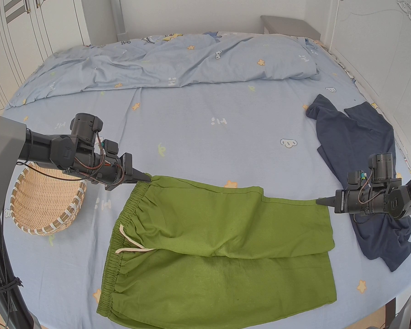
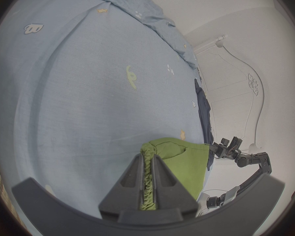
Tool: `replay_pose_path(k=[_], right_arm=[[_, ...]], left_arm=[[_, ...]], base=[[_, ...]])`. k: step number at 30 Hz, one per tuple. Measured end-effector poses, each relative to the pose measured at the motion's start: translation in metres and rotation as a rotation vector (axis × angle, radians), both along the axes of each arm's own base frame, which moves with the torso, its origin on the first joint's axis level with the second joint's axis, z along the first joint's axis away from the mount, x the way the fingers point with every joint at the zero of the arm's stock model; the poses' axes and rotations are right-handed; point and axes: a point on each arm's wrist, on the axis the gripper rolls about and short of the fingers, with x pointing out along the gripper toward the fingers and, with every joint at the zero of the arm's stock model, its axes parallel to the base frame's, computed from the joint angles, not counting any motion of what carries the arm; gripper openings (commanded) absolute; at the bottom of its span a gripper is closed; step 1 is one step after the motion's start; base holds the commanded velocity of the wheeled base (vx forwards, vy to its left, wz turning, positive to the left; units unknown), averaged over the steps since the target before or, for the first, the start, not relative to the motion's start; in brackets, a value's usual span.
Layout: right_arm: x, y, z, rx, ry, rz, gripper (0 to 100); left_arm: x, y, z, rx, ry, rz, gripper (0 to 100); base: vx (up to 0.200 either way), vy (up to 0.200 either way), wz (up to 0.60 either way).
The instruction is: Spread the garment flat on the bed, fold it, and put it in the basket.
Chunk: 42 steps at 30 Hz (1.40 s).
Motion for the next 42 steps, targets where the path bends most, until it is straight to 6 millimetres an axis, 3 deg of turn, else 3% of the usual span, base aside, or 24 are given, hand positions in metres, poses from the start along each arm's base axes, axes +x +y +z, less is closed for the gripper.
replay_pose_path(k=[8, 19, 31, 42], right_arm=[[-0.001, -0.001, 0.008, 0.006, -0.024, -0.006, 0], [-0.005, 0.003, 0.066, 0.037, -0.177, -0.023, 0], [0.016, 0.016, 0.125, 0.053, -0.317, 0.008, 0], [0.053, 0.030, 0.135, 0.041, -0.389, 0.017, 0]], left_arm=[[-0.003, 0.001, 0.001, 0.001, 0.004, 0.000, 0], [-0.028, 0.016, 0.028, -0.004, -0.053, 0.032, 0], [-0.034, 0.045, 0.047, -0.011, -0.148, 0.105, 0], [-0.029, 0.066, 0.055, -0.011, -0.246, 0.158, 0]], base=[[0.000, 0.000, 0.00], [0.000, 0.000, 0.00], [0.000, 0.000, 0.00], [0.000, 0.000, 0.00]])
